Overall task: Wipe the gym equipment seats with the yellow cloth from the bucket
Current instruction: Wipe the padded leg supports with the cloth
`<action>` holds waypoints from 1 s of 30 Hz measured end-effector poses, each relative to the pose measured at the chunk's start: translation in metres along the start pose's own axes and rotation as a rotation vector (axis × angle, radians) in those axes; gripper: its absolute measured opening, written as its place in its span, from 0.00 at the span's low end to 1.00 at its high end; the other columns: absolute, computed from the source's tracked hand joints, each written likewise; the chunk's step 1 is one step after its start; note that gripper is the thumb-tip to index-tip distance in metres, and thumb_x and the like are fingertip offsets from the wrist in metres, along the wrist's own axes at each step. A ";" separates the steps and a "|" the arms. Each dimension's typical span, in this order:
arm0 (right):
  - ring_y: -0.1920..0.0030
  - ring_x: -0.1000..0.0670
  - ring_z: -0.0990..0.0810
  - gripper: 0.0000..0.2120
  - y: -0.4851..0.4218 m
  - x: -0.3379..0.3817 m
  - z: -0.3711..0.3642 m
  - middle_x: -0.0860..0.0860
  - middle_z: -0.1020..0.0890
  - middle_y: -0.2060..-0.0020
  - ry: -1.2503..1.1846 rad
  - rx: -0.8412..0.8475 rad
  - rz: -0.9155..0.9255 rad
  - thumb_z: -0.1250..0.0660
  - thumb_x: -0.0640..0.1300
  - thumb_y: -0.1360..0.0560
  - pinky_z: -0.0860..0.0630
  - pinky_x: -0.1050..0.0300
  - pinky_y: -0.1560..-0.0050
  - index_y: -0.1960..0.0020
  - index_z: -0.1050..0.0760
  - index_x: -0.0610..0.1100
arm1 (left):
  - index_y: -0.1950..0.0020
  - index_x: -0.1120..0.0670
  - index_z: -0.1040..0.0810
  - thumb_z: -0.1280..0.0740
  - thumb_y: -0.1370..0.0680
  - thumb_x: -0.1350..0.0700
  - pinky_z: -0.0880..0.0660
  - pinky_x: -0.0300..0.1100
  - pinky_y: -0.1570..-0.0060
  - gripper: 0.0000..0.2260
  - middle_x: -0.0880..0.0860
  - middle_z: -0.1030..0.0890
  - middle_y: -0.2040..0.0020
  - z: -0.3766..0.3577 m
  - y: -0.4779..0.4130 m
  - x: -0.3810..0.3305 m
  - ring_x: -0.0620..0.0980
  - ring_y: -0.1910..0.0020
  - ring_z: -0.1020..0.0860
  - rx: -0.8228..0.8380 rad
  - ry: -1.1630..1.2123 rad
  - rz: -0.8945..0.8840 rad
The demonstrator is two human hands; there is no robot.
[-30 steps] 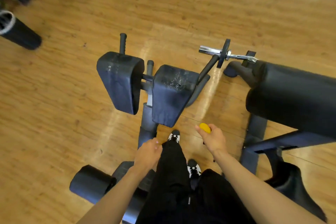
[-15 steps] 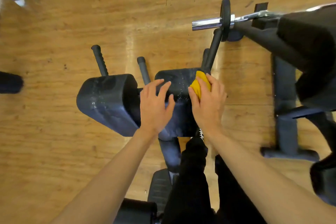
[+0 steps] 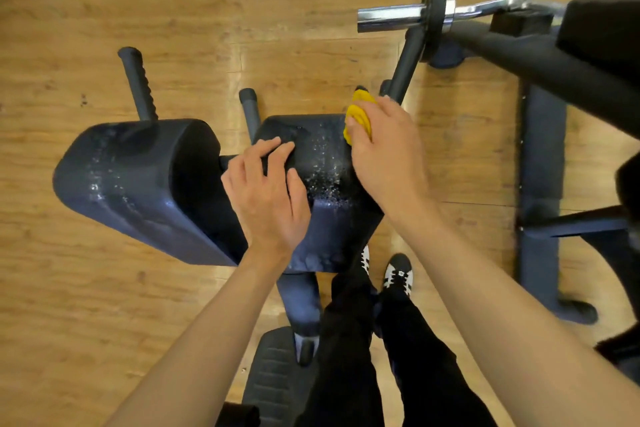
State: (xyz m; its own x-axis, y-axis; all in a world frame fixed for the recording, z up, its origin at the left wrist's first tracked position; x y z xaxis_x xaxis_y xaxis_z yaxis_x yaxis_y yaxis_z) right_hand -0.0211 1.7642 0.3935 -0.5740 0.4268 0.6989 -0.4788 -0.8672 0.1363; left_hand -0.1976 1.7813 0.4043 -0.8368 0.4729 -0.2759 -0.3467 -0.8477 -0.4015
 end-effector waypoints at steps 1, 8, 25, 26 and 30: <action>0.28 0.45 0.30 0.19 0.019 0.005 0.003 0.47 0.24 0.32 -0.019 -0.058 0.023 0.42 0.49 0.18 0.33 0.52 0.29 0.33 0.23 0.43 | 0.41 0.58 0.17 0.44 0.17 0.54 0.30 0.54 0.49 0.17 0.55 0.19 0.40 -0.001 0.001 0.001 0.59 0.44 0.22 -0.020 0.003 -0.007; 0.21 0.44 0.41 0.21 0.088 0.009 0.007 0.42 0.33 0.24 0.100 -0.062 0.197 0.42 0.44 0.16 0.40 0.48 0.22 0.25 0.32 0.39 | 0.41 0.58 0.17 0.44 0.18 0.53 0.30 0.54 0.47 0.17 0.55 0.18 0.40 -0.007 0.004 0.005 0.59 0.42 0.22 -0.088 0.010 -0.022; 0.21 0.49 0.42 0.23 0.060 0.007 0.018 0.48 0.34 0.23 0.108 0.165 0.189 0.42 0.50 0.18 0.41 0.47 0.22 0.24 0.31 0.45 | 0.43 0.60 0.17 0.37 0.21 0.55 0.31 0.51 0.42 0.13 0.57 0.18 0.41 -0.006 0.004 0.006 0.59 0.41 0.22 -0.083 0.076 0.036; 0.21 0.49 0.41 0.24 0.053 0.007 0.018 0.48 0.34 0.23 0.115 0.201 0.190 0.43 0.51 0.18 0.42 0.48 0.22 0.25 0.31 0.45 | 0.43 0.60 0.17 0.35 0.22 0.57 0.32 0.50 0.39 0.12 0.58 0.19 0.40 -0.003 0.005 0.005 0.58 0.40 0.23 -0.086 0.105 0.065; 0.23 0.49 0.37 0.26 0.008 0.014 0.012 0.49 0.30 0.25 0.212 0.320 0.191 0.46 0.55 0.20 0.41 0.48 0.22 0.26 0.29 0.47 | 0.36 0.60 0.21 0.31 0.22 0.61 0.31 0.53 0.32 0.14 0.62 0.25 0.33 0.010 0.033 -0.002 0.56 0.34 0.27 -0.130 0.266 0.355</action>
State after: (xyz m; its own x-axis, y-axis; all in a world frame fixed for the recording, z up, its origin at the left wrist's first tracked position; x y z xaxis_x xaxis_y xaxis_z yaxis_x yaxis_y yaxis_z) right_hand -0.0250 1.7600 0.4127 -0.7723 0.2656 0.5771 -0.1401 -0.9573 0.2530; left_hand -0.2120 1.7501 0.3999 -0.7504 0.2179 -0.6240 0.0122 -0.9394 -0.3427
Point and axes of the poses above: each hand's wrist, its own y-axis away from the middle knuckle, its own z-axis out of the back of the hand, x = y × z, the point moved 4 cm from there along -y, towards the middle knuckle
